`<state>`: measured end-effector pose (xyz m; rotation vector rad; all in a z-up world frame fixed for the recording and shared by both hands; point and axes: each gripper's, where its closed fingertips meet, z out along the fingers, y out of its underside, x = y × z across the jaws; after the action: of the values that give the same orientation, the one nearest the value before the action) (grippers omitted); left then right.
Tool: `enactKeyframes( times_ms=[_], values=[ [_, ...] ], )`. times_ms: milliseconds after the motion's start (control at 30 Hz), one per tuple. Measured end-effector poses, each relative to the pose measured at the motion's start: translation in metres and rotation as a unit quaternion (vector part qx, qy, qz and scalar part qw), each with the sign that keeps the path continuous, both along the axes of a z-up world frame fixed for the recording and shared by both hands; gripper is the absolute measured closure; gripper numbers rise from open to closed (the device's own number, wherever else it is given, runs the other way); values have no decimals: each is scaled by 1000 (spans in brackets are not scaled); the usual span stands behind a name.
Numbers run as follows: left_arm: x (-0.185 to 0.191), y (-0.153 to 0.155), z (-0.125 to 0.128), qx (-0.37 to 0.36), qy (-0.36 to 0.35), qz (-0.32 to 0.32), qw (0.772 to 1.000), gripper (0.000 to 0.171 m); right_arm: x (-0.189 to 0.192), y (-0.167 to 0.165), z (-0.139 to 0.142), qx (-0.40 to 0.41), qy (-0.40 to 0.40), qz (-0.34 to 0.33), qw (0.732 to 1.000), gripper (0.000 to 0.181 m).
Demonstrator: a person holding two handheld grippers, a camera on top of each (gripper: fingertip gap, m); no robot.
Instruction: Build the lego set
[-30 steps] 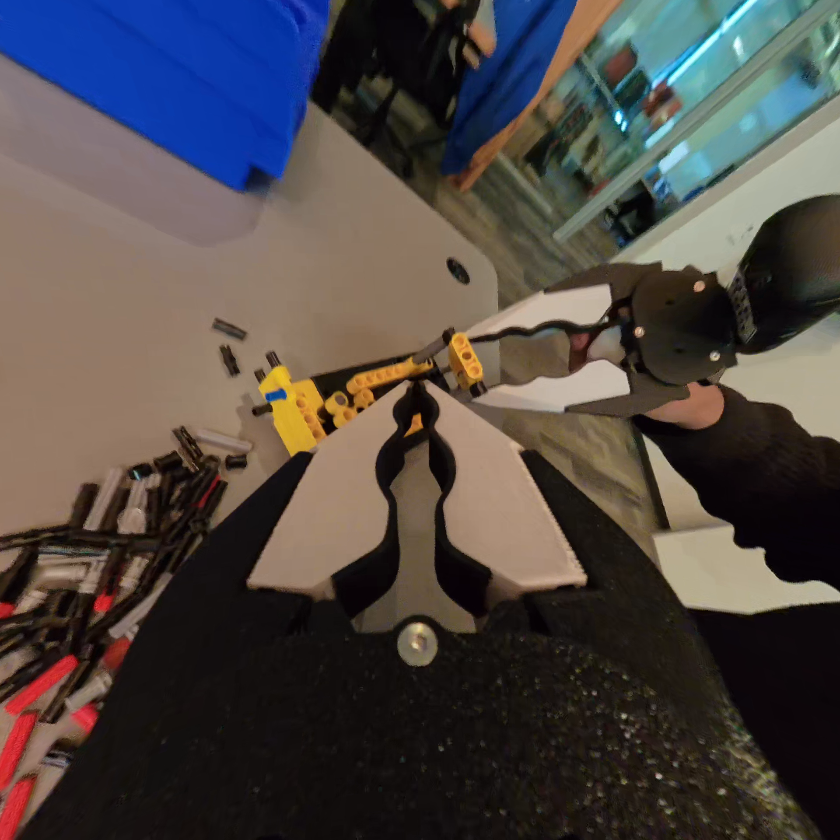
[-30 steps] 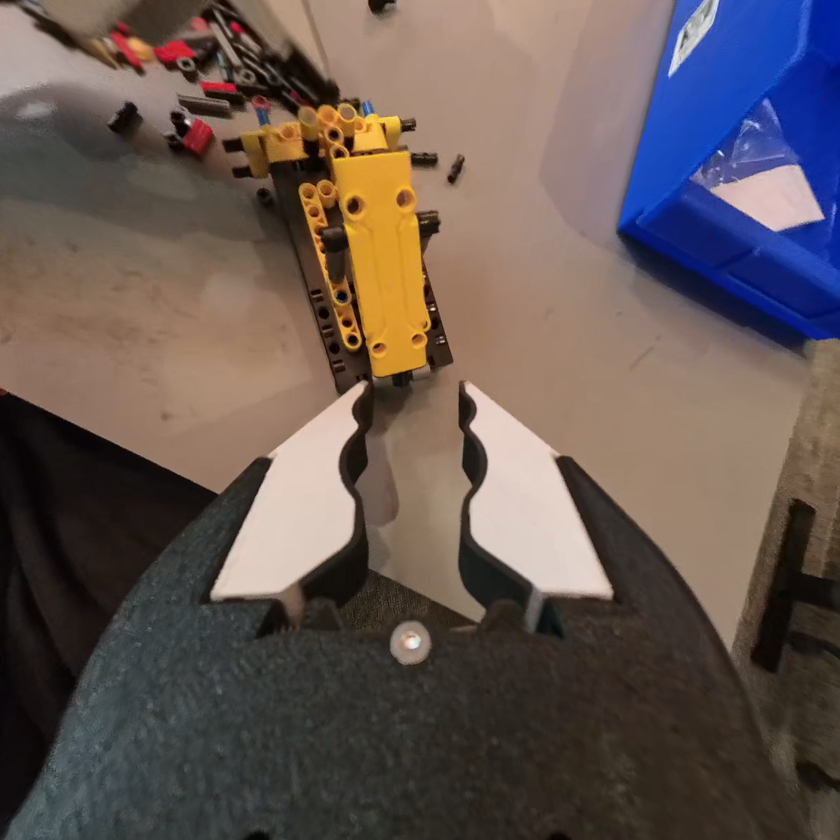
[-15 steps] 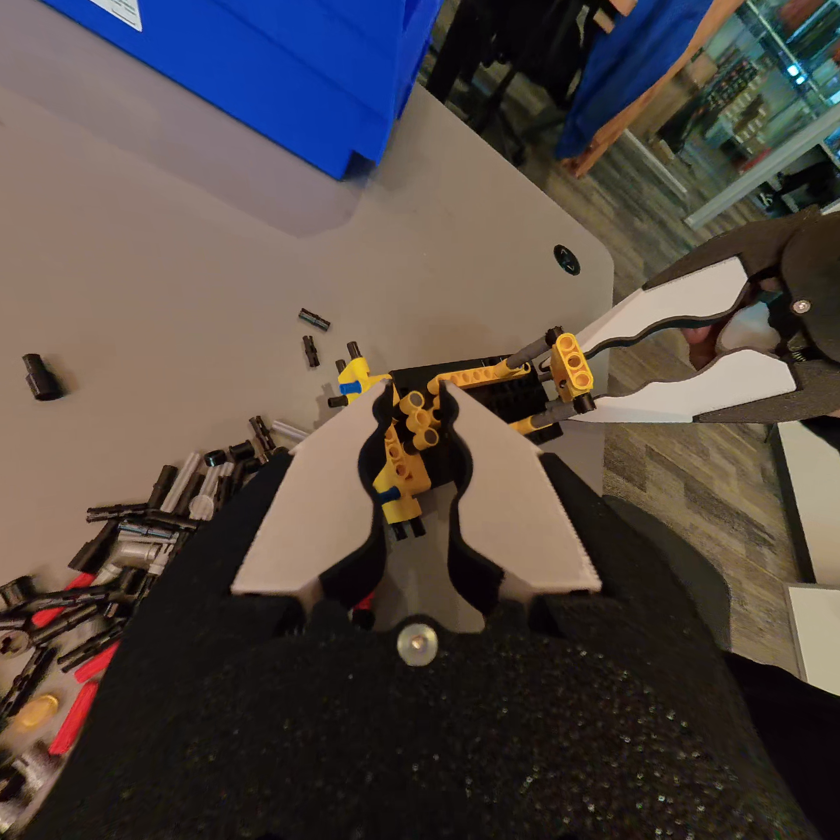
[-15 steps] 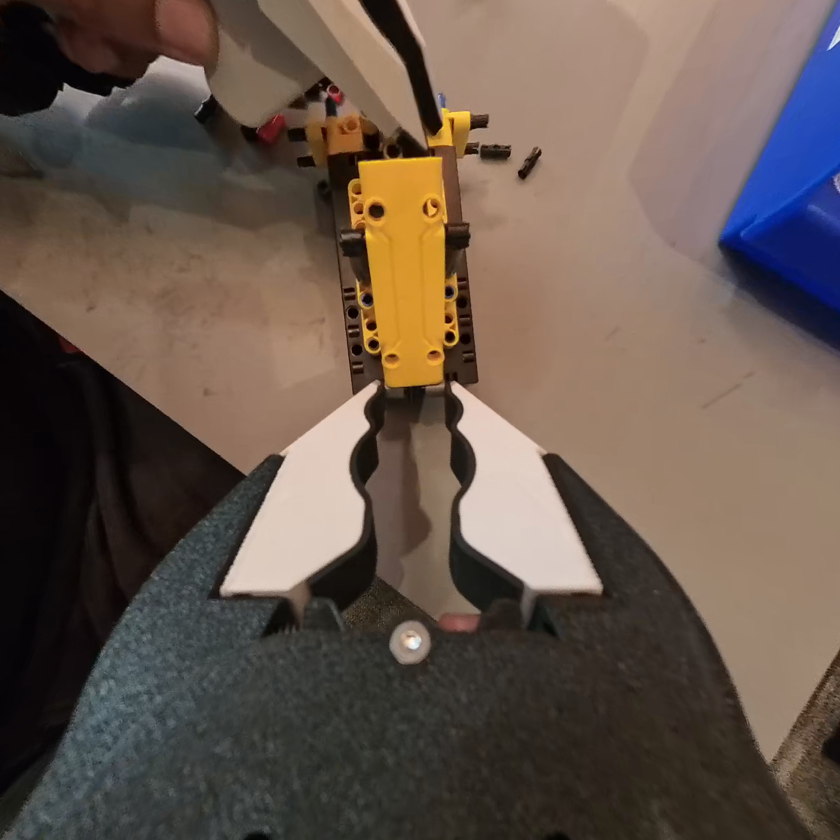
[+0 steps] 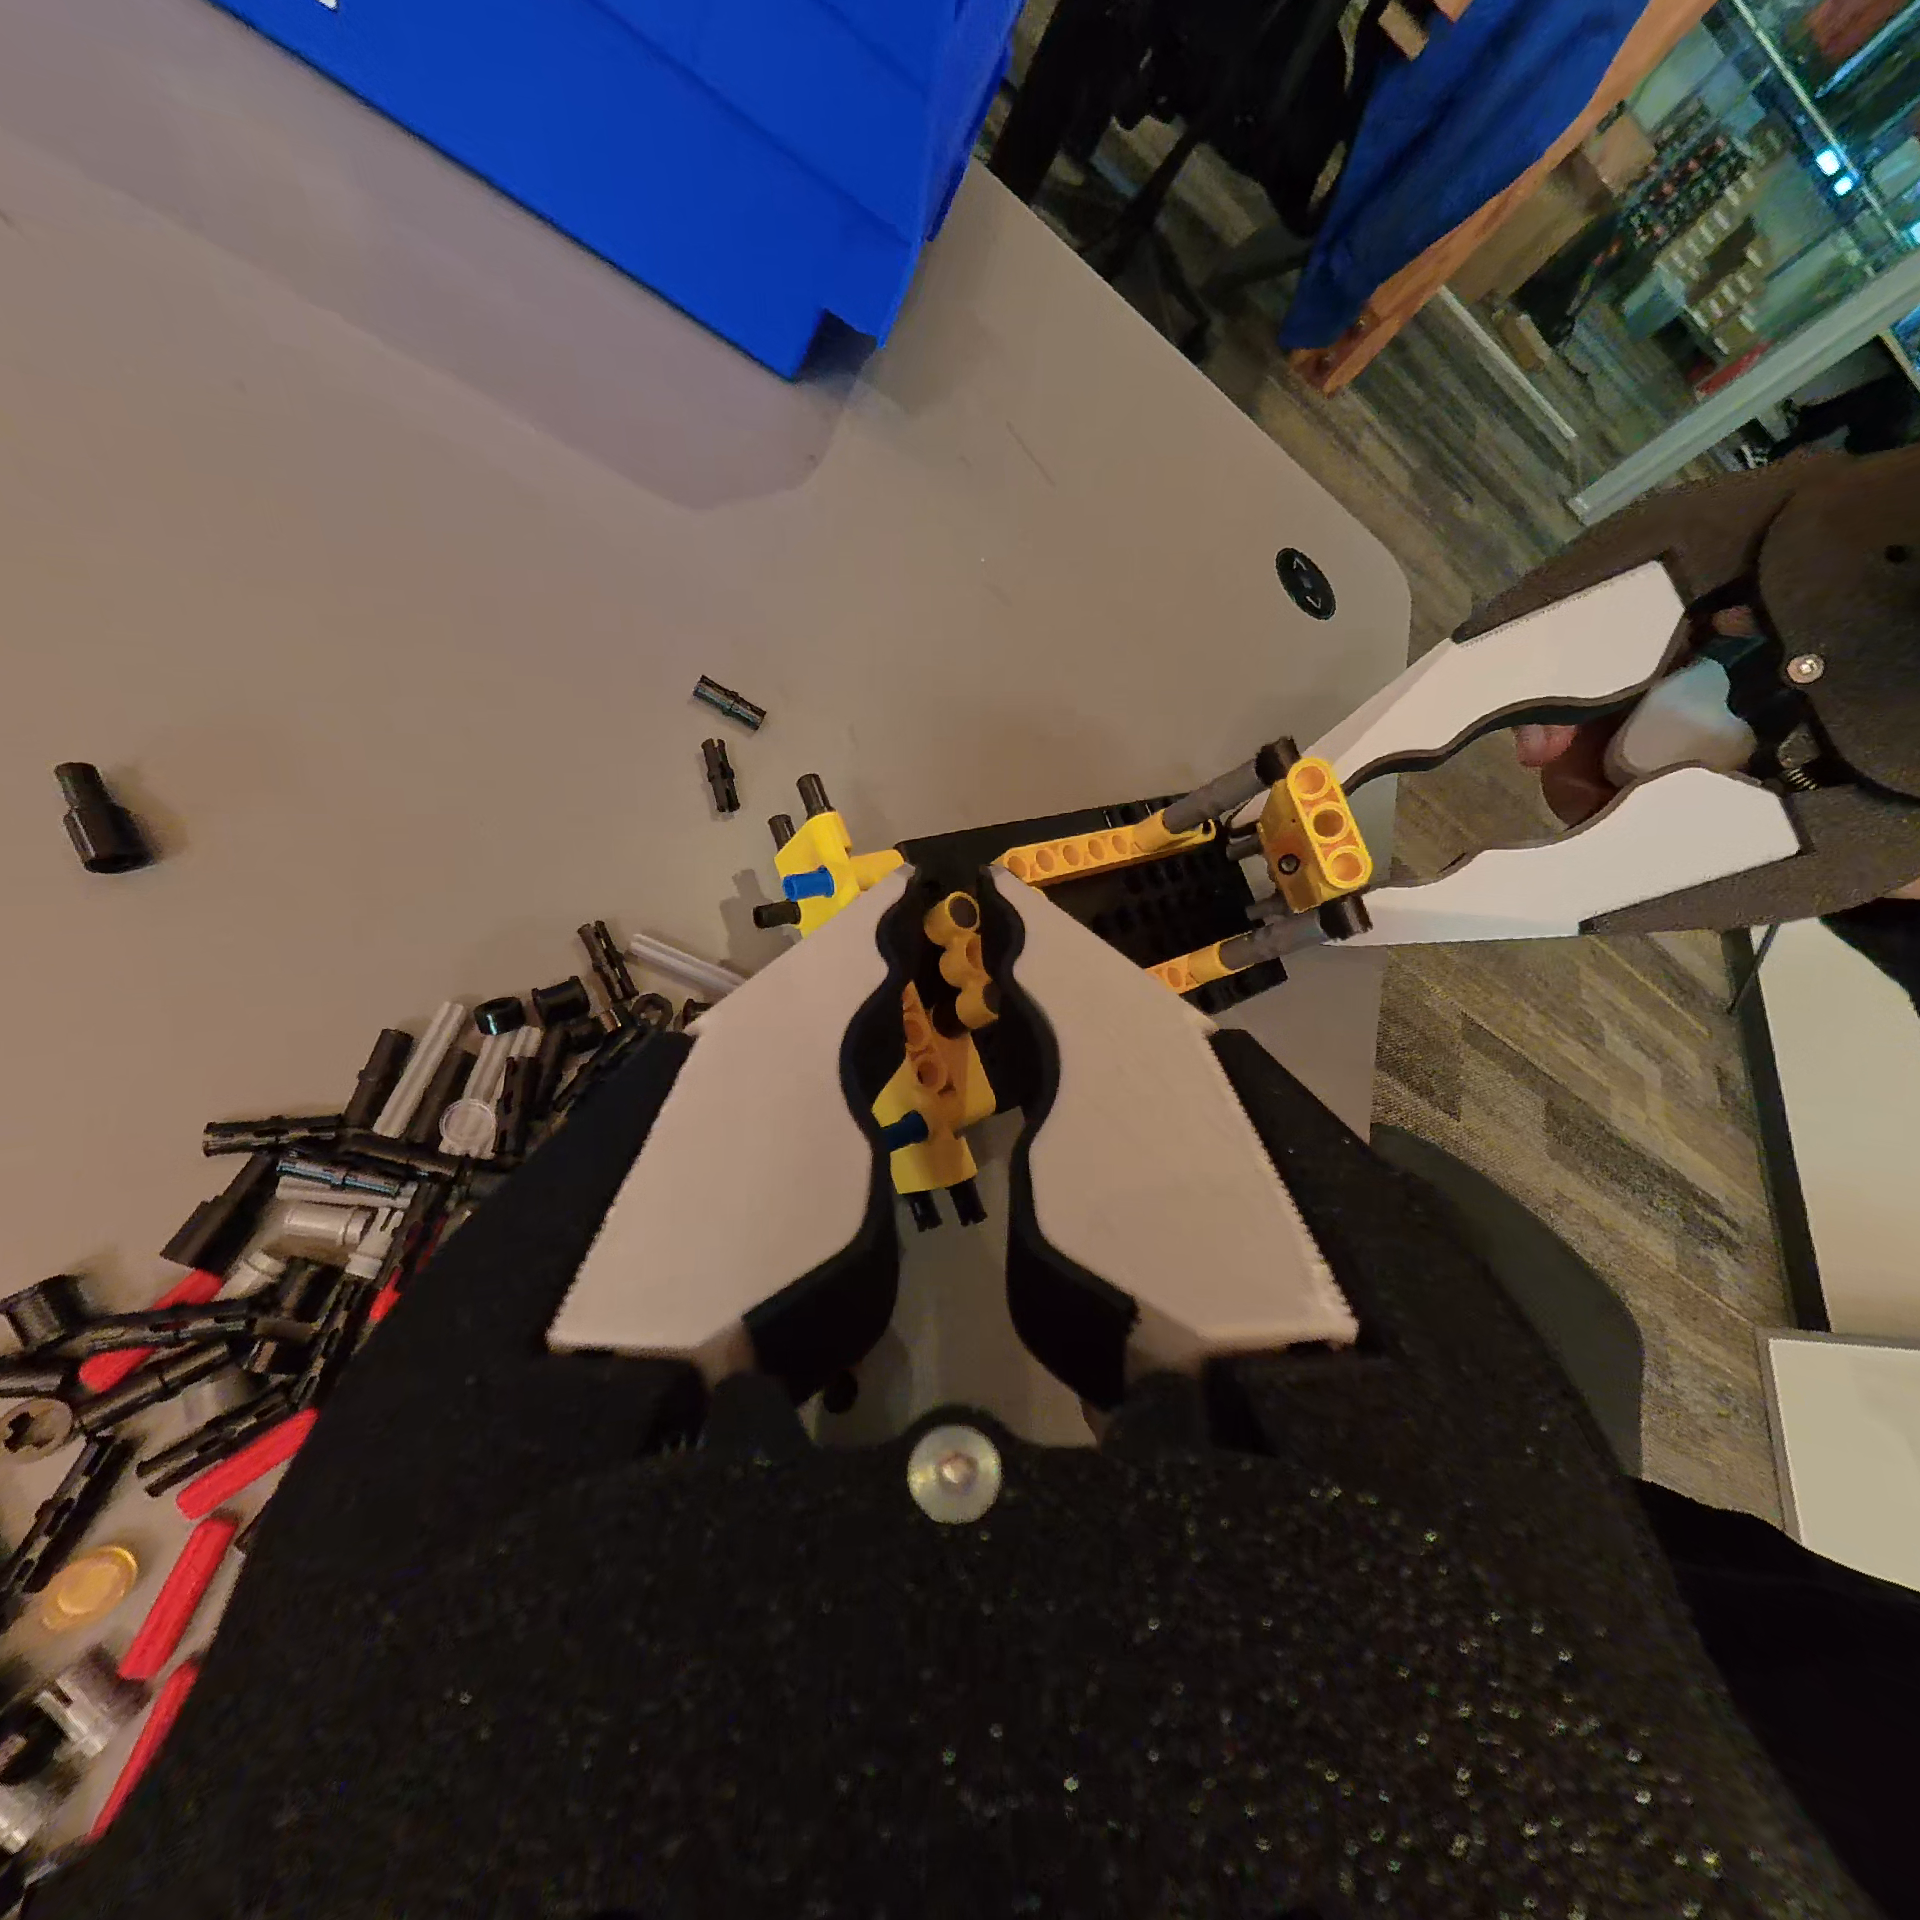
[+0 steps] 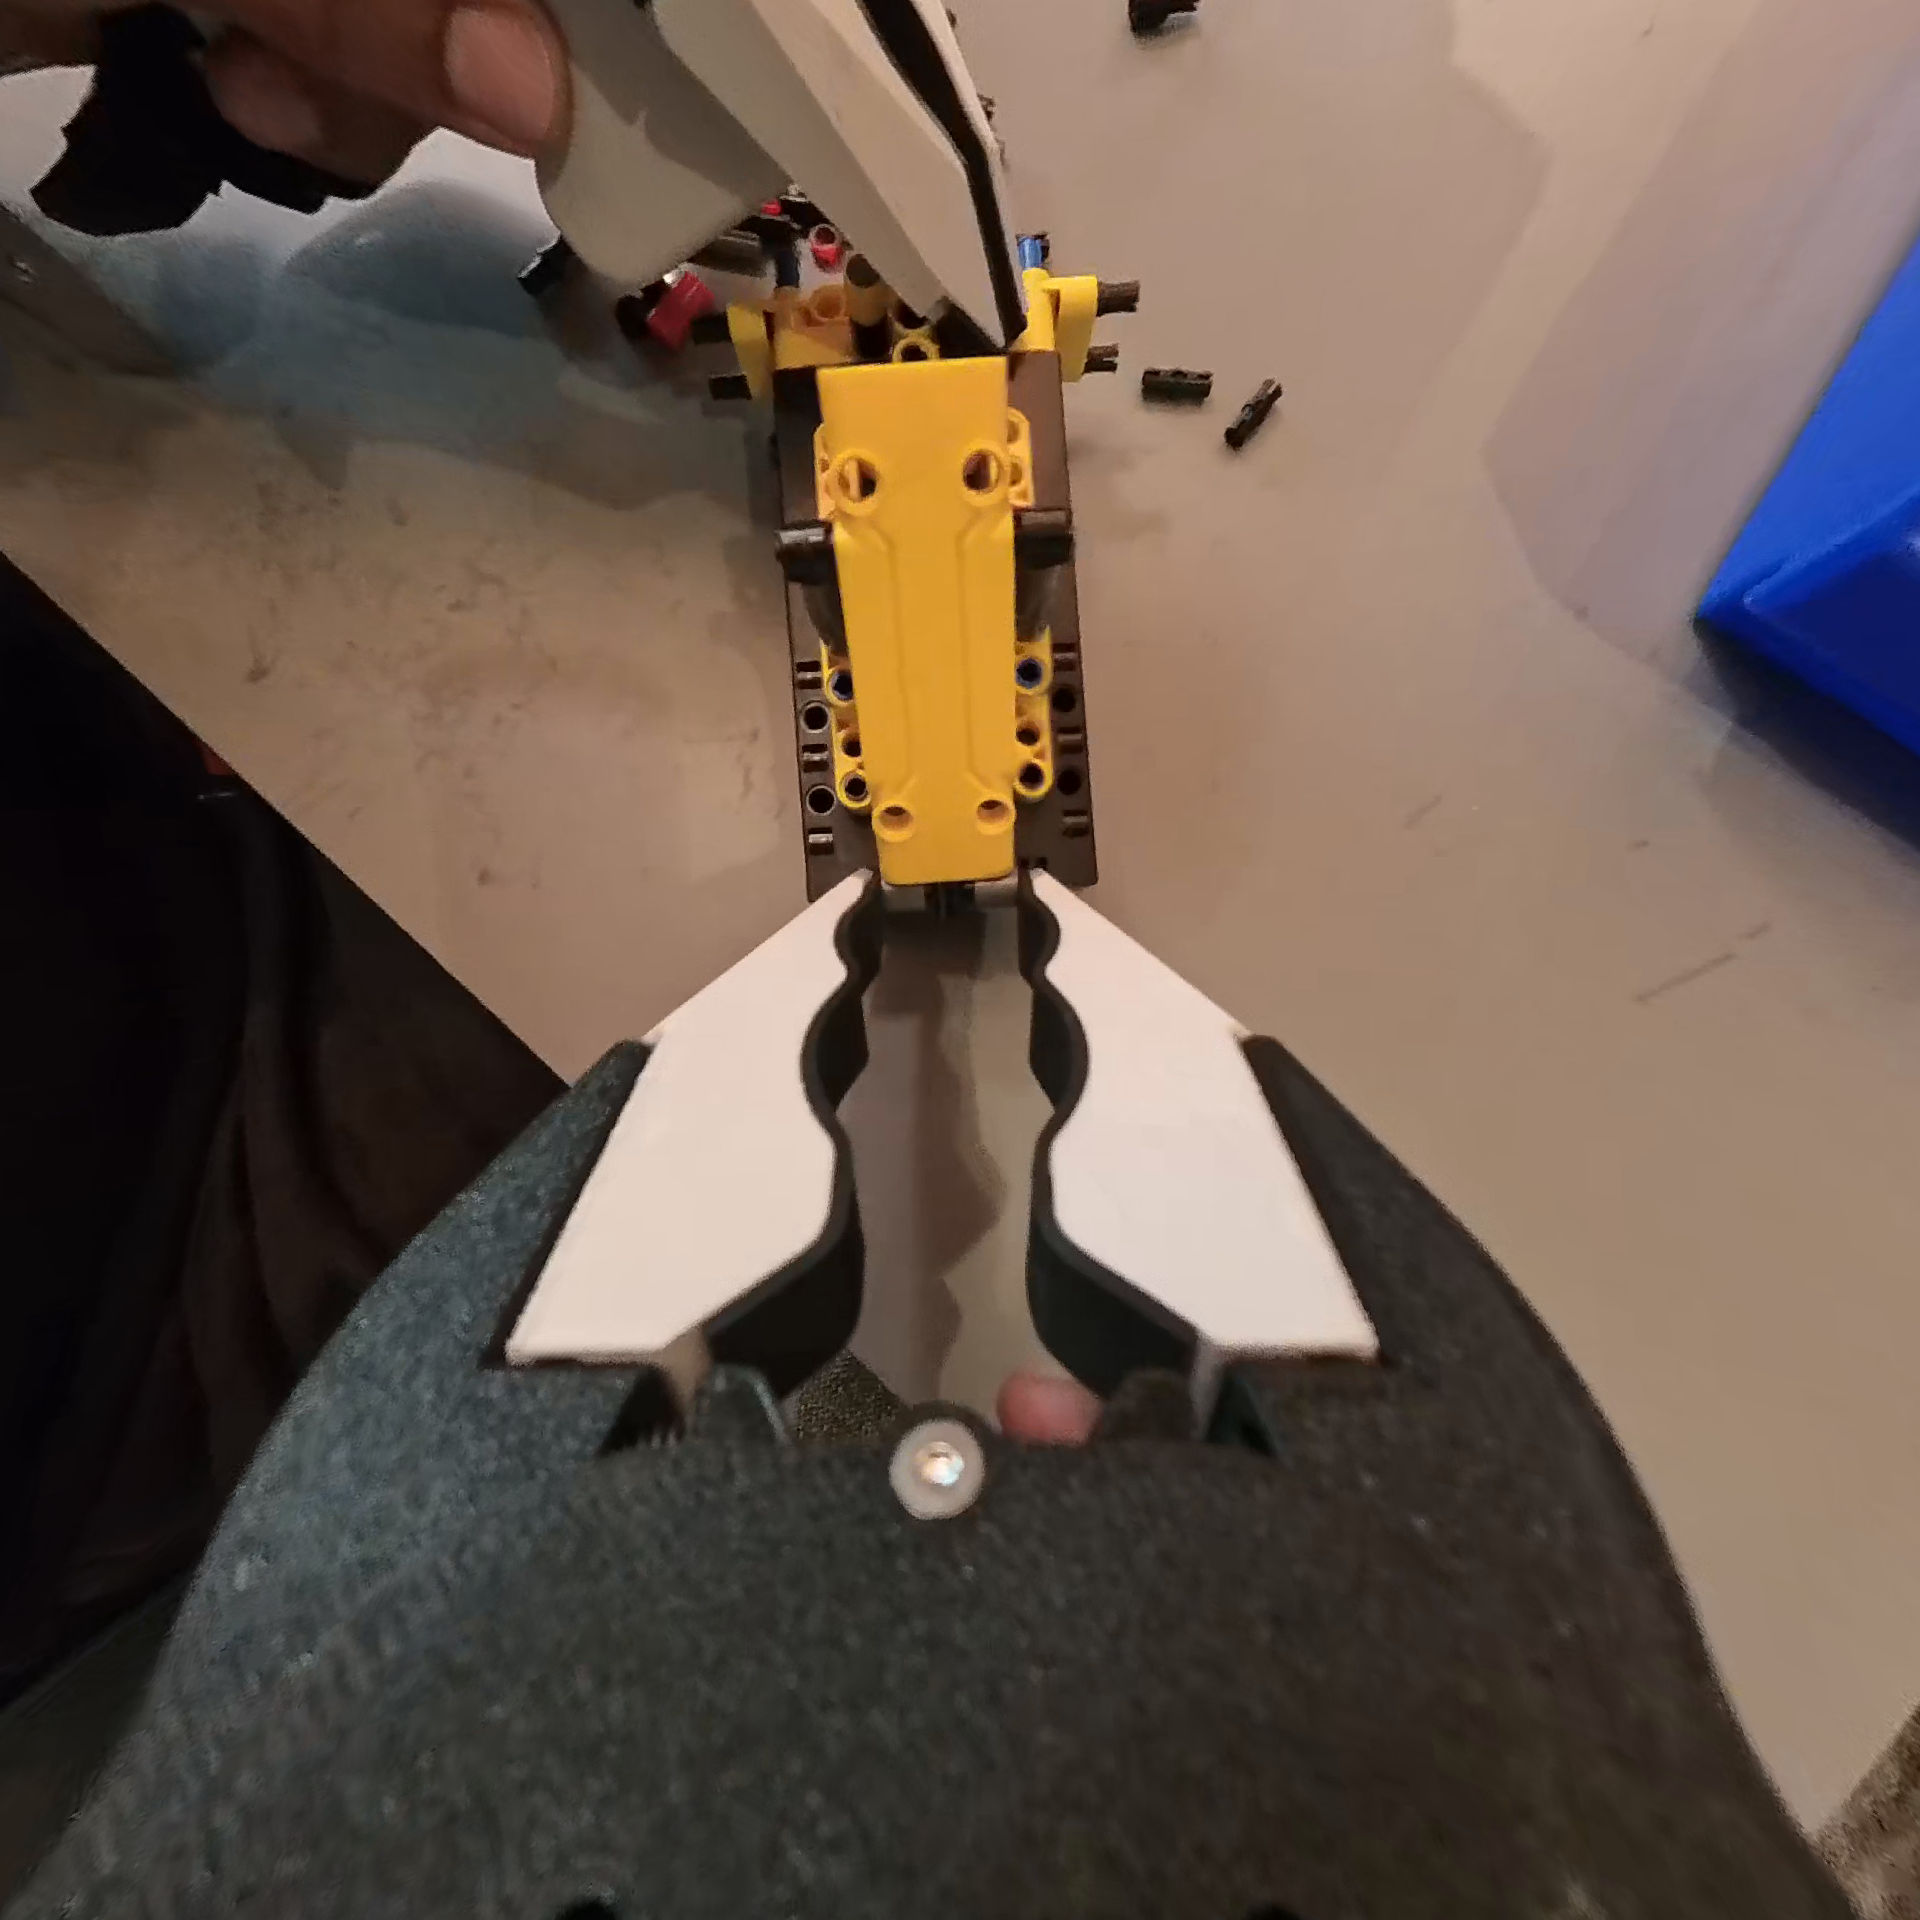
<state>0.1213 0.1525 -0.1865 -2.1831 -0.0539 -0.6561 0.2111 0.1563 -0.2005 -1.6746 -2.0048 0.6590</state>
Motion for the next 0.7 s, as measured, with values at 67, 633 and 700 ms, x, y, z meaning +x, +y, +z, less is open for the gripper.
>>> enactKeyframes(
  times_ms=[67,633,700],
  values=[
    [0,0,0,1,2,1,1000,162,0,0,0,-11,3,9,1000,156],
    [0,1,1,6,6,4,1000,162,1,0,-3,10,-164,4,986,156],
    [0,1,1,6,7,3,1000,162,1,1,-3,19,-198,6,980,156]
  ],
)
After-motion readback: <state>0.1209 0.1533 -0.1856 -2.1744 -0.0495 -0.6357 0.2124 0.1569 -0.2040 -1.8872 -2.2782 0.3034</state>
